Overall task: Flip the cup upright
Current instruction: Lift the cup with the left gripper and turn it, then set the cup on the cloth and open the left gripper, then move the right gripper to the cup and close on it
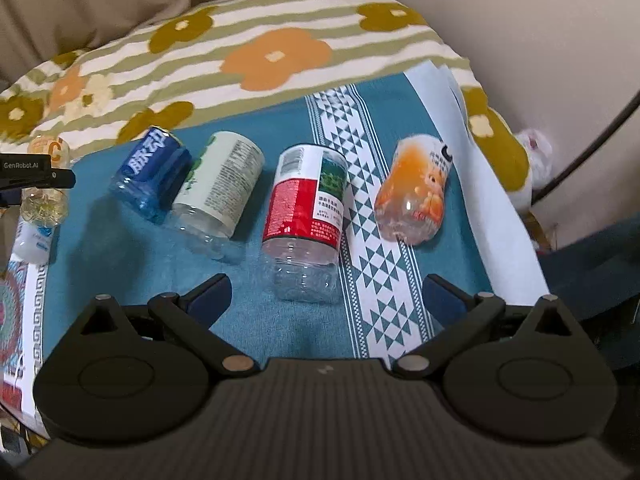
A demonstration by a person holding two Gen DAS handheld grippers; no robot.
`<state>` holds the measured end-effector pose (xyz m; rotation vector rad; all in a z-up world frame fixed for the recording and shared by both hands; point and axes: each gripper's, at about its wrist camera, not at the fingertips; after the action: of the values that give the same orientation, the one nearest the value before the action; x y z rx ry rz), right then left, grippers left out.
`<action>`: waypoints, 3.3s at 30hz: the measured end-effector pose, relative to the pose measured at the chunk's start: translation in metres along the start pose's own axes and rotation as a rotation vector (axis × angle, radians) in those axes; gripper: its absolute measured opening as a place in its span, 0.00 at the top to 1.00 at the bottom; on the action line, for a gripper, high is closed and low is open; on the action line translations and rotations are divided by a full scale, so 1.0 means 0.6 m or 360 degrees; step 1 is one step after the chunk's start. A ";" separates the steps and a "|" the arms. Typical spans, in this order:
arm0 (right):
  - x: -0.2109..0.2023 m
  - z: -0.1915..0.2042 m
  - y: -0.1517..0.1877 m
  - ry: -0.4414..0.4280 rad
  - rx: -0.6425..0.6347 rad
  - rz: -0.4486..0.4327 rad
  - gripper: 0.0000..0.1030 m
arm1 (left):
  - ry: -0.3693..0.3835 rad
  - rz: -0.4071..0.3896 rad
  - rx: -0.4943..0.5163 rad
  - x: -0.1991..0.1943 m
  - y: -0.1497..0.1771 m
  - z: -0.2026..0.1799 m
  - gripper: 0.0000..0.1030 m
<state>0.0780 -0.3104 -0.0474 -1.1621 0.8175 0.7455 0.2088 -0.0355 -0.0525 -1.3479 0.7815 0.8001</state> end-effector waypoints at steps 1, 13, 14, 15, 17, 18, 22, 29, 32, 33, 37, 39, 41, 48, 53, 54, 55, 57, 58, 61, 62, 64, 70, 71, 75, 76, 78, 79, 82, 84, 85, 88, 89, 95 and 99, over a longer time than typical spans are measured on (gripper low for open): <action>-0.005 -0.002 0.001 -0.0018 -0.0020 -0.0008 0.00 | 0.0003 -0.0007 -0.0002 -0.013 0.009 -0.005 0.33; -0.023 -0.034 0.043 -0.0190 -0.0251 -0.0032 0.00 | 0.0040 0.0049 0.0048 -0.076 0.142 -0.090 0.33; -0.023 -0.037 0.048 -0.0200 -0.0261 -0.0029 0.00 | 0.0041 0.0063 0.0063 -0.072 0.154 -0.099 0.33; -0.021 -0.040 0.054 -0.0207 -0.0272 -0.0023 0.00 | 0.0045 0.0080 0.0076 -0.069 0.166 -0.106 0.33; -0.017 -0.047 0.063 -0.0213 -0.0287 -0.0011 0.00 | 0.0061 0.0109 0.0091 -0.059 0.184 -0.120 0.33; -0.014 -0.051 0.068 -0.0214 -0.0291 -0.0004 0.00 | 0.0071 0.0124 0.0104 -0.053 0.193 -0.128 0.33; -0.004 -0.065 0.086 -0.0209 -0.0287 0.0016 0.00 | 0.0089 0.0150 0.0166 -0.034 0.219 -0.150 0.33; 0.005 -0.086 0.107 -0.0199 -0.0289 0.0049 0.00 | 0.0120 0.0221 0.0214 0.001 0.238 -0.166 0.32; 0.009 -0.093 0.109 -0.0196 -0.0278 0.0057 0.00 | 0.0123 0.0223 0.0214 0.004 0.239 -0.166 0.31; 0.010 -0.095 0.110 -0.0194 -0.0276 0.0058 0.00 | 0.0118 0.0227 0.0219 0.005 0.239 -0.166 0.25; 0.009 -0.098 0.110 -0.0194 -0.0276 0.0056 0.00 | 0.0085 0.0196 0.0247 0.002 0.239 -0.171 0.10; 0.007 -0.098 0.110 -0.0196 -0.0280 0.0051 0.00 | 0.0079 0.0195 0.0253 0.001 0.239 -0.174 0.10; 0.006 -0.099 0.108 -0.0197 -0.0286 0.0047 0.00 | 0.0073 0.0192 0.0252 -0.001 0.239 -0.175 0.09; 0.000 -0.094 0.104 -0.0212 -0.0314 0.0040 0.00 | 0.0045 0.0185 0.0219 -0.014 0.240 -0.170 0.09; -0.016 -0.078 0.087 -0.0249 -0.0362 0.0043 0.00 | 0.0017 0.0161 0.0153 -0.060 0.240 -0.153 0.03; -0.022 -0.072 0.082 -0.0253 -0.0379 0.0038 0.00 | 0.0011 0.0146 0.0140 -0.070 0.240 -0.149 0.00; -0.027 -0.066 0.077 -0.0255 -0.0397 0.0032 0.00 | 0.0006 0.0129 0.0126 -0.083 0.241 -0.143 0.00; -0.038 -0.051 0.066 -0.0260 -0.0431 0.0023 0.00 | -0.0015 0.0115 0.0103 -0.101 0.241 -0.132 0.00; -0.041 -0.042 0.061 -0.0264 -0.0438 0.0027 0.00 | -0.0031 0.0112 0.0092 -0.109 0.242 -0.124 0.00; -0.042 -0.017 0.046 -0.0315 -0.0434 0.0060 0.00 | -0.0042 0.0090 0.0059 -0.129 0.243 -0.097 0.00; -0.041 -0.008 0.041 -0.0337 -0.0432 0.0075 0.00 | -0.0043 0.0080 0.0058 -0.136 0.244 -0.087 0.00; -0.034 0.017 0.030 -0.0381 -0.0444 0.0120 0.00 | -0.0053 0.0064 0.0062 -0.147 0.247 -0.067 0.00; 0.020 0.104 0.001 -0.0431 -0.0506 0.0328 0.00 | -0.0025 0.0032 0.0047 -0.166 0.265 0.004 0.00; 0.032 0.117 -0.004 -0.0433 -0.0505 0.0355 0.00 | -0.0022 0.0032 0.0039 -0.166 0.269 0.016 0.00; 0.082 0.166 -0.019 -0.0426 -0.0478 0.0458 0.00 | 0.0011 0.0060 -0.0024 -0.158 0.288 0.066 0.00; 0.094 0.176 -0.021 -0.0427 -0.0467 0.0485 0.00 | 0.0023 0.0068 -0.0043 -0.155 0.291 0.077 0.00; 0.117 0.191 -0.023 -0.0420 -0.0443 0.0536 0.00 | 0.0045 0.0087 -0.0078 -0.147 0.297 0.099 0.00; 0.127 0.196 -0.025 -0.0416 -0.0431 0.0559 0.00 | 0.0051 0.0098 -0.0092 -0.142 0.300 0.108 0.00; 0.156 0.209 -0.027 -0.0400 -0.0399 0.0623 0.04 | 0.0063 0.0123 -0.0109 -0.130 0.306 0.131 0.00; 0.172 0.213 -0.029 -0.0394 -0.0378 0.0668 0.09 | 0.0064 0.0132 -0.0109 -0.124 0.308 0.142 0.00; 0.178 0.214 -0.029 -0.0393 -0.0365 0.0688 0.11 | 0.0062 0.0134 -0.0107 -0.122 0.310 0.148 0.00; 0.194 0.213 -0.029 -0.0396 -0.0313 0.0742 0.15 | 0.0062 0.0147 -0.0111 -0.116 0.312 0.163 0.00; 0.197 0.212 -0.029 -0.0396 -0.0298 0.0753 0.16 | 0.0063 0.0152 -0.0114 -0.113 0.312 0.166 0.00; 0.206 0.207 -0.027 -0.0417 -0.0232 0.0798 0.27 | 0.0079 0.0166 -0.0131 -0.106 0.309 0.176 0.00; 0.201 0.206 -0.026 -0.0428 -0.0238 0.0777 0.29 | 0.0092 0.0170 -0.0135 -0.106 0.307 0.175 0.00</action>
<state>0.1725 -0.1846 -0.1196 -0.9703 0.8355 1.3551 0.0211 0.0769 -0.0864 -1.4194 0.8790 0.8901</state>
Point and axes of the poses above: each gripper's, at about its wrist camera, not at the fingertips, and x roughly the way its jaws point, z to its left, y to its underside, and after that the axes turned 7 degrees about -y, right-handed
